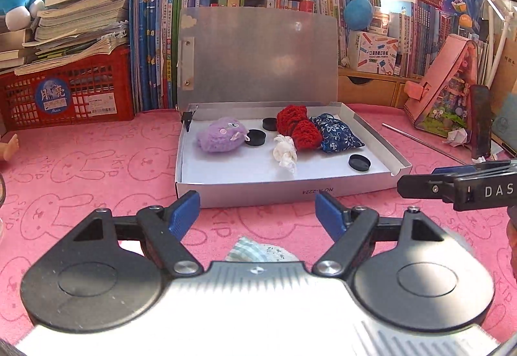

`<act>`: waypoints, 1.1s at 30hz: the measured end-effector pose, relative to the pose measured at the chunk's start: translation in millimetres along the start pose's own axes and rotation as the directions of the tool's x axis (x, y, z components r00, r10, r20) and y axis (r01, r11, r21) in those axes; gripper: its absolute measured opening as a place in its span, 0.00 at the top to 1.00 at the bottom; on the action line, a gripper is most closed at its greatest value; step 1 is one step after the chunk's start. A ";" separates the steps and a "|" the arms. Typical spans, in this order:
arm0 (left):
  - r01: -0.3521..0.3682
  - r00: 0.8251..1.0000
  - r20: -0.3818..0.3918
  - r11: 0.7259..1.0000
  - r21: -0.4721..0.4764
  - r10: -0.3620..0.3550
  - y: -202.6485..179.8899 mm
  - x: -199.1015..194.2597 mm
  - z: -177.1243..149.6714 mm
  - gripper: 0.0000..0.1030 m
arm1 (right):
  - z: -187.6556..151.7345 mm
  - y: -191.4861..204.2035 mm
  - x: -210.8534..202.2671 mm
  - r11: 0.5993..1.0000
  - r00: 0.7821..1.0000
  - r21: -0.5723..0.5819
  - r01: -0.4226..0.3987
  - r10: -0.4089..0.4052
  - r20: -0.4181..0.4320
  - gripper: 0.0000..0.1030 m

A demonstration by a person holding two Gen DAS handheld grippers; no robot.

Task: Organize objects
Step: 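Withdraw both tools from the box back toward the table items, then close the left tool on the green checked cloth while the right tool grips the white fluffy toy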

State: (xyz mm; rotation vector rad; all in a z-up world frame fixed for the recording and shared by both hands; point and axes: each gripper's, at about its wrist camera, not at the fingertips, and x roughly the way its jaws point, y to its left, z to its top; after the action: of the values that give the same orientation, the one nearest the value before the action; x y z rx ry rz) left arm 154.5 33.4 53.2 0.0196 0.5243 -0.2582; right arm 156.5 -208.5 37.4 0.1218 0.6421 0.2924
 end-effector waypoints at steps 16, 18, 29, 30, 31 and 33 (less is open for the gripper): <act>-0.053 0.998 0.036 0.999 0.013 0.052 5.3 -30.4 -44.8 0.20 | -55.1 17.8 -29.5 0.986 0.995 -0.135 0.094 -0.087 0.056 0.03; -0.063 0.997 0.039 0.998 0.016 0.063 7.4 -32.4 -50.4 0.20 | -60.7 18.0 -31.9 0.983 0.993 -0.145 0.110 -0.102 0.066 0.01; -0.085 0.996 0.015 0.996 0.009 0.085 12.6 -30.6 -63.1 0.16 | -77.8 11.4 -27.7 0.986 0.992 -0.115 0.123 -0.121 0.020 0.00; -0.085 0.996 0.009 0.996 0.007 0.085 13.1 -29.8 -63.0 0.16 | -79.2 11.5 -26.2 0.986 0.992 -0.111 0.123 -0.122 0.013 0.00; -0.085 0.996 0.004 0.996 0.007 0.085 13.3 -28.8 -62.8 0.16 | -80.5 11.8 -24.9 0.987 0.992 -0.107 0.123 -0.123 0.008 0.00; -0.090 0.996 -0.009 0.996 0.012 0.090 12.4 -26.7 -62.8 0.16 | -84.2 13.4 -22.3 0.987 0.992 -0.102 0.123 -0.124 -0.001 0.00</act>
State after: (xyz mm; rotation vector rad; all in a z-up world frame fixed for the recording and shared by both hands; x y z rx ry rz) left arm 104.4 57.1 11.5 0.0551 0.5302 -0.1732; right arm 85.4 -200.7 -14.1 -0.0165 0.6383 0.2052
